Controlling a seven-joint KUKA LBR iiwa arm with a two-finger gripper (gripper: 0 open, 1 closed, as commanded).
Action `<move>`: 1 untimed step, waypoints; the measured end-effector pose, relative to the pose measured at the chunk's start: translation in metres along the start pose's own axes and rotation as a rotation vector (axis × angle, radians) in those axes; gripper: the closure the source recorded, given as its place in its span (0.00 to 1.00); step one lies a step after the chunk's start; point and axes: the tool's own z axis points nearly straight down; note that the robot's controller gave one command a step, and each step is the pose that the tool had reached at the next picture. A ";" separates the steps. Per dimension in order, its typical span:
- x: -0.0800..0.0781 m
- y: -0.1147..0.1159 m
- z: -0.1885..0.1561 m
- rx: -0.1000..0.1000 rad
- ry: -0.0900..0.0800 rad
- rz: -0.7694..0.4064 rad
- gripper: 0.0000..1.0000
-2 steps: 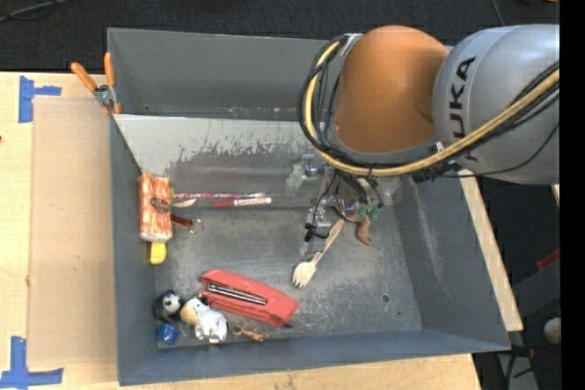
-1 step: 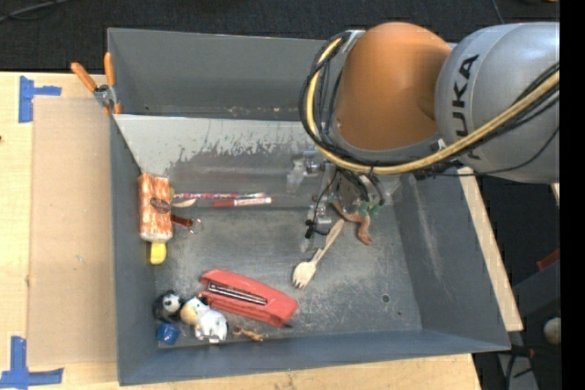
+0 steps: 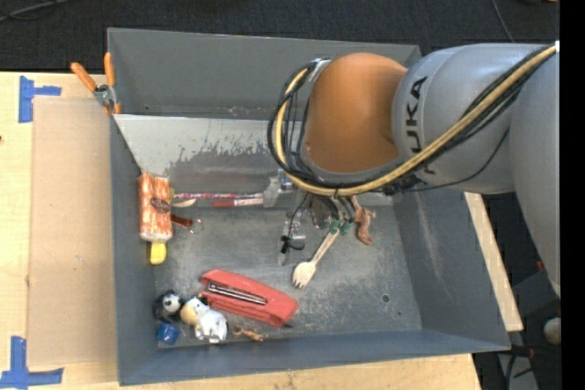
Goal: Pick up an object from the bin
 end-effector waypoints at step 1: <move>0.047 -0.002 0.066 0.001 0.004 -0.089 0.00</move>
Offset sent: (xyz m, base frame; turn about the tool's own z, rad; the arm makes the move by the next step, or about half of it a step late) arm -0.0804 0.0334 -0.0884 -0.0598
